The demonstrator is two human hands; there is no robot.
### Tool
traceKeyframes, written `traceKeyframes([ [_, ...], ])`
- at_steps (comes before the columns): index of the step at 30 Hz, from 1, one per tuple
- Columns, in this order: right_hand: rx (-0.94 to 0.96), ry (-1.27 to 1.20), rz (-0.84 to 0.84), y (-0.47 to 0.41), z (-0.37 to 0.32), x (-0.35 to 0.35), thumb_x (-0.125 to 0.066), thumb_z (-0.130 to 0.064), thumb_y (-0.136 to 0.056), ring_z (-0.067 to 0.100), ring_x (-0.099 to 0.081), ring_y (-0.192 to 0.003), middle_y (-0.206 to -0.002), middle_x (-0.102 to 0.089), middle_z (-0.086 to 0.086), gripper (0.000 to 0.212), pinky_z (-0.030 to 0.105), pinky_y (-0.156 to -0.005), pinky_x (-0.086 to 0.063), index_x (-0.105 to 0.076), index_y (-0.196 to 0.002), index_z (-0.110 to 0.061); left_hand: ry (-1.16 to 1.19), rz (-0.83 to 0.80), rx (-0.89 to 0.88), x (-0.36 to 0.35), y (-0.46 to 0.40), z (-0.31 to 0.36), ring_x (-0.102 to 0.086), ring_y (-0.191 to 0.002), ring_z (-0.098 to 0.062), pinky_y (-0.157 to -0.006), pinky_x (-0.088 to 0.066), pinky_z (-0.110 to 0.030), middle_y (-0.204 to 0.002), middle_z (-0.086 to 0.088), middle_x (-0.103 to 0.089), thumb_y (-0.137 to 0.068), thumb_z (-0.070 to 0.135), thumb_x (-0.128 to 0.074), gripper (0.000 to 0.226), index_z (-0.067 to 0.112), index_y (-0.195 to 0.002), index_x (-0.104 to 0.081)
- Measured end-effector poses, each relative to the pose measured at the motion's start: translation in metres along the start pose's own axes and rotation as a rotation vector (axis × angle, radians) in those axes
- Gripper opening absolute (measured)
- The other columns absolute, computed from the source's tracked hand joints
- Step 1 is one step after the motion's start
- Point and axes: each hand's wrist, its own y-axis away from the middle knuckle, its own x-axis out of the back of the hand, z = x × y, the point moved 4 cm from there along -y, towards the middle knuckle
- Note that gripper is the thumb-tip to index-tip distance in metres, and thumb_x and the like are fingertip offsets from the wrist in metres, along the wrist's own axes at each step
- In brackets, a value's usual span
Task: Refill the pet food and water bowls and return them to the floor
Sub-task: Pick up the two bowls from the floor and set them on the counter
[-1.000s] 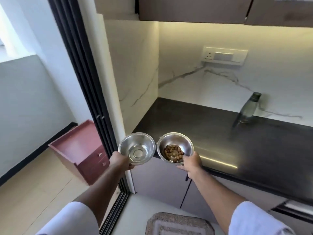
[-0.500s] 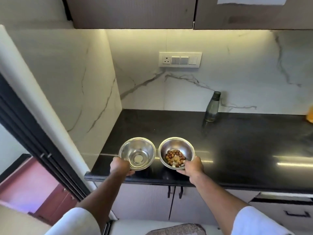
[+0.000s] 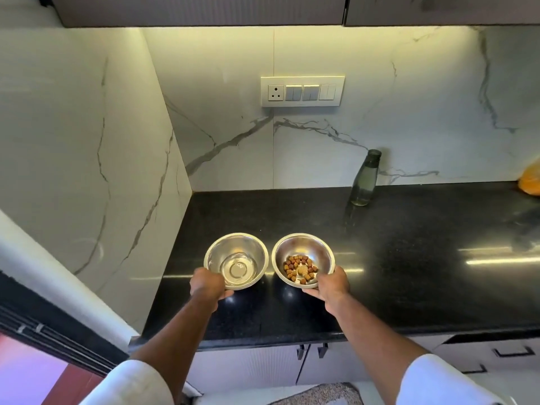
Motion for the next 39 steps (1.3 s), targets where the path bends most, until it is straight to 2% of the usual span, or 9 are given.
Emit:
traceKeyframes([
  [8,0.005,0.003,-0.031,-0.017,-0.008,-0.016,-0.058,0.000,-0.099,0.033,-0.073,-0.087,-0.121,-0.063,0.018,0.032,0.041,-0.056,-0.064,-0.052,-0.129,-0.011,-0.021,0.022,0.025,-0.003,-0.019,0.008,-0.076,-0.072,-0.029,-0.064,-0.067,-0.044,-0.112,-0.019,-0.065,-0.096,0.000,-0.063,0.038,-0.001,-0.133,-0.053],
  [12,-0.005,-0.005,-0.047,-0.022,-0.015,-0.018,-0.058,0.001,-0.099,0.035,-0.072,-0.093,-0.121,-0.062,0.017,0.035,0.040,-0.055,-0.063,-0.052,-0.131,-0.013,-0.020,0.050,0.039,-0.008,-0.021,0.012,-0.074,-0.072,-0.027,-0.067,-0.067,-0.042,-0.103,-0.017,-0.064,-0.097,0.002,-0.064,0.039,0.000,-0.134,-0.051],
  [21,-0.013,-0.001,-0.073,-0.032,-0.018,-0.016,-0.059,0.003,-0.098,0.033,-0.071,-0.094,-0.120,-0.062,0.016,0.041,0.042,-0.058,-0.064,-0.053,-0.134,-0.014,-0.003,0.075,0.097,-0.016,-0.023,0.017,-0.075,-0.069,-0.027,-0.070,-0.067,-0.042,-0.096,-0.017,-0.066,-0.097,0.002,-0.064,0.043,-0.001,-0.138,-0.051],
  [27,-0.014,-0.008,-0.090,-0.031,-0.019,-0.014,-0.060,0.001,-0.098,0.034,-0.071,-0.097,-0.119,-0.063,0.016,0.035,0.043,-0.061,-0.065,-0.055,-0.128,-0.015,-0.037,0.080,0.115,-0.012,-0.021,0.019,-0.077,-0.066,-0.029,-0.062,-0.067,-0.043,-0.093,-0.018,-0.071,-0.097,0.008,-0.063,0.036,-0.001,-0.131,-0.056],
  [30,-0.010,0.021,-0.099,-0.032,-0.020,-0.012,-0.062,-0.001,-0.098,0.034,-0.070,-0.099,-0.118,-0.063,0.016,0.033,0.043,-0.062,-0.065,-0.054,-0.126,-0.017,-0.062,0.088,0.108,-0.007,-0.018,0.023,-0.076,-0.071,-0.032,-0.066,-0.067,-0.047,-0.092,-0.018,-0.072,-0.093,0.015,-0.068,0.035,-0.002,-0.122,-0.060],
  [33,0.041,0.156,-0.089,-0.037,-0.026,-0.008,-0.066,-0.012,-0.097,0.029,-0.071,-0.095,-0.112,-0.065,0.014,0.032,0.039,-0.063,-0.065,-0.053,-0.125,-0.015,-0.155,0.161,0.059,0.004,-0.009,0.036,-0.071,-0.084,-0.033,-0.078,-0.064,-0.043,-0.097,-0.016,-0.070,-0.088,0.027,-0.070,0.044,-0.002,-0.120,-0.058],
  [36,0.116,0.330,-0.060,-0.036,-0.040,-0.005,-0.069,-0.028,-0.094,0.026,-0.069,-0.094,-0.107,-0.067,0.009,0.040,0.042,-0.076,-0.063,-0.052,-0.128,-0.016,-0.175,0.170,0.022,0.013,-0.005,0.049,-0.065,-0.098,-0.036,-0.086,-0.056,-0.041,-0.108,-0.018,-0.065,-0.090,0.027,-0.070,0.050,-0.001,-0.126,-0.050],
  [37,0.150,0.400,-0.038,-0.035,-0.047,-0.004,-0.068,-0.032,-0.093,0.027,-0.068,-0.098,-0.110,-0.067,0.008,0.045,0.043,-0.082,-0.061,-0.050,-0.131,-0.016,-0.185,0.180,0.009,0.016,-0.007,0.054,-0.065,-0.105,-0.039,-0.090,-0.055,-0.044,-0.115,-0.021,-0.066,-0.089,0.027,-0.071,0.054,-0.002,-0.129,-0.049],
  [39,0.207,0.507,-0.004,-0.032,-0.064,-0.002,-0.067,-0.036,-0.094,0.033,-0.063,-0.115,-0.130,-0.063,0.012,0.059,0.040,-0.090,-0.054,-0.043,-0.144,-0.016,-0.216,0.205,-0.021,0.022,-0.008,0.064,-0.063,-0.115,-0.042,-0.097,-0.054,-0.049,-0.126,-0.024,-0.064,-0.088,0.030,-0.072,0.060,-0.002,-0.134,-0.049],
])
